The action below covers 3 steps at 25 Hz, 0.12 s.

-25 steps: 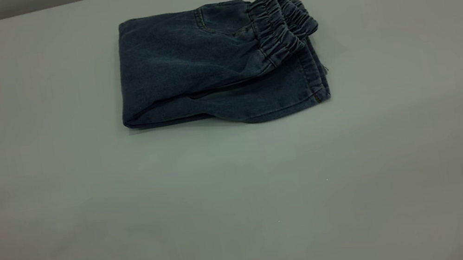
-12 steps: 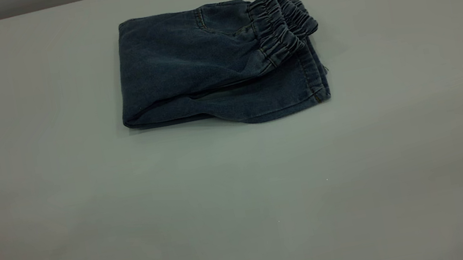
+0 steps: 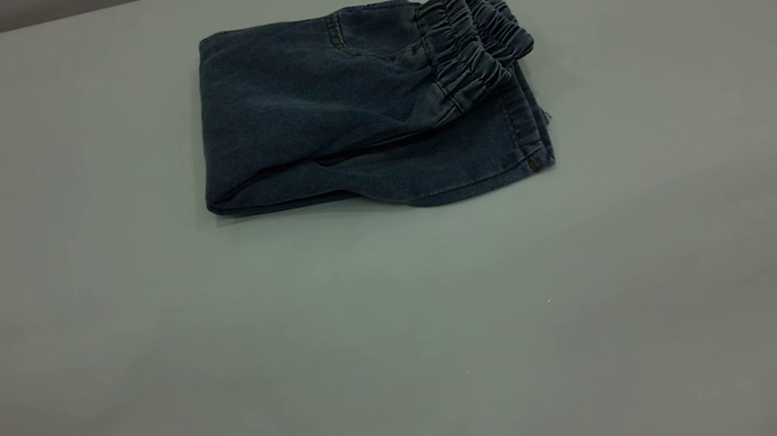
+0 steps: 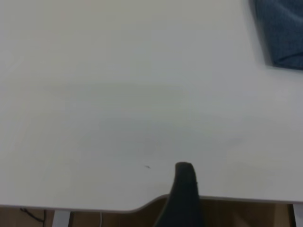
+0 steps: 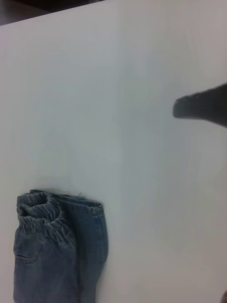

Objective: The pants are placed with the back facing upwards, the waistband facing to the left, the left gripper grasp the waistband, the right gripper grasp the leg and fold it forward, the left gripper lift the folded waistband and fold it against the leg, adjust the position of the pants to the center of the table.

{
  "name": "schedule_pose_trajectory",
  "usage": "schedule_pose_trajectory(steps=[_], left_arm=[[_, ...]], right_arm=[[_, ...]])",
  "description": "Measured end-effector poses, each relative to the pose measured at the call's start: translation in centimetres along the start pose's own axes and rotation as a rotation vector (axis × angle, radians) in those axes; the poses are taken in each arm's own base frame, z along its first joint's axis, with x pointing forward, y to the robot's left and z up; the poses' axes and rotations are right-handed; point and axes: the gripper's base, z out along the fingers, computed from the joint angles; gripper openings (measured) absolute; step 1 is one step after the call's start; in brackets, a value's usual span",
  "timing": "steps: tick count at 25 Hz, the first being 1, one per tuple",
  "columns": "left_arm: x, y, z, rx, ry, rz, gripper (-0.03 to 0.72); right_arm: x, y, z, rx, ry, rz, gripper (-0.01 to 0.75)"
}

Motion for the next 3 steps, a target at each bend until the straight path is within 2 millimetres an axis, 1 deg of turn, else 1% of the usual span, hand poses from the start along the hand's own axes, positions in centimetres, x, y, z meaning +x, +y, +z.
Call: schedule_pose_trajectory(steps=[3], left_arm=[[0.01,0.0,0.0,0.0,0.001,0.0,0.558]], right_arm=[[0.0,0.0,0.0,0.0,0.0,0.0,0.423]])
